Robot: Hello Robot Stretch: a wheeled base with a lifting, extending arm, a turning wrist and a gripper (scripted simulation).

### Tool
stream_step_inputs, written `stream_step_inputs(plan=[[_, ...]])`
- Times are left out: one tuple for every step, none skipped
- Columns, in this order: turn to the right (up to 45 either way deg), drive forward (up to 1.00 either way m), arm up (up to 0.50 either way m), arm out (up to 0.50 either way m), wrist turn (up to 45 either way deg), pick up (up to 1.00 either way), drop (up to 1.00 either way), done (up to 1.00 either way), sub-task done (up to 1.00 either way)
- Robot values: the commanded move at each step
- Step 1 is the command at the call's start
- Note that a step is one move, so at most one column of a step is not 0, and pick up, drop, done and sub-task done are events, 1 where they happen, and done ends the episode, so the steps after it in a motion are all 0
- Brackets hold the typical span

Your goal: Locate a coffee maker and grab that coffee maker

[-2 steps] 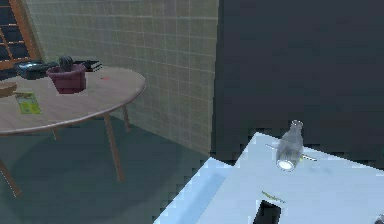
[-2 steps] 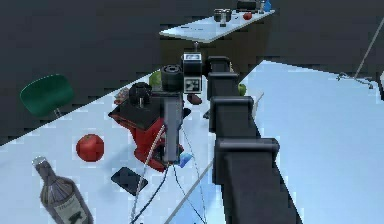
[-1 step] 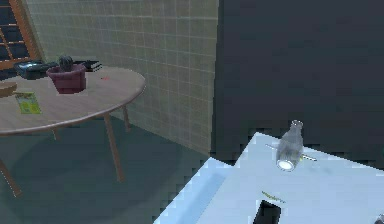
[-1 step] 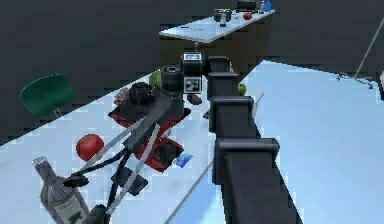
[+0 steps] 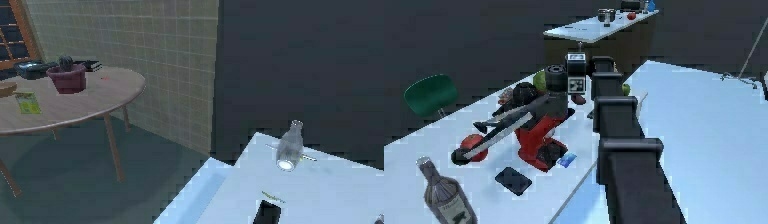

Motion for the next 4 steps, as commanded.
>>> stream_step_inputs(plan=[[0.0, 0.0, 0.0, 0.0, 45.0, 0.0, 0.0, 0.0, 0.0], [0.0, 0.0, 0.0, 0.0, 21.0, 0.0, 0.0, 0.0, 0.0], [0.0, 0.0, -0.26, 0.0, 0.0, 0.0, 0.0, 0.0, 0.0], [0.0, 0.0, 0.0, 0.0, 0.0, 1.0, 0.0, 0.0, 0.0]])
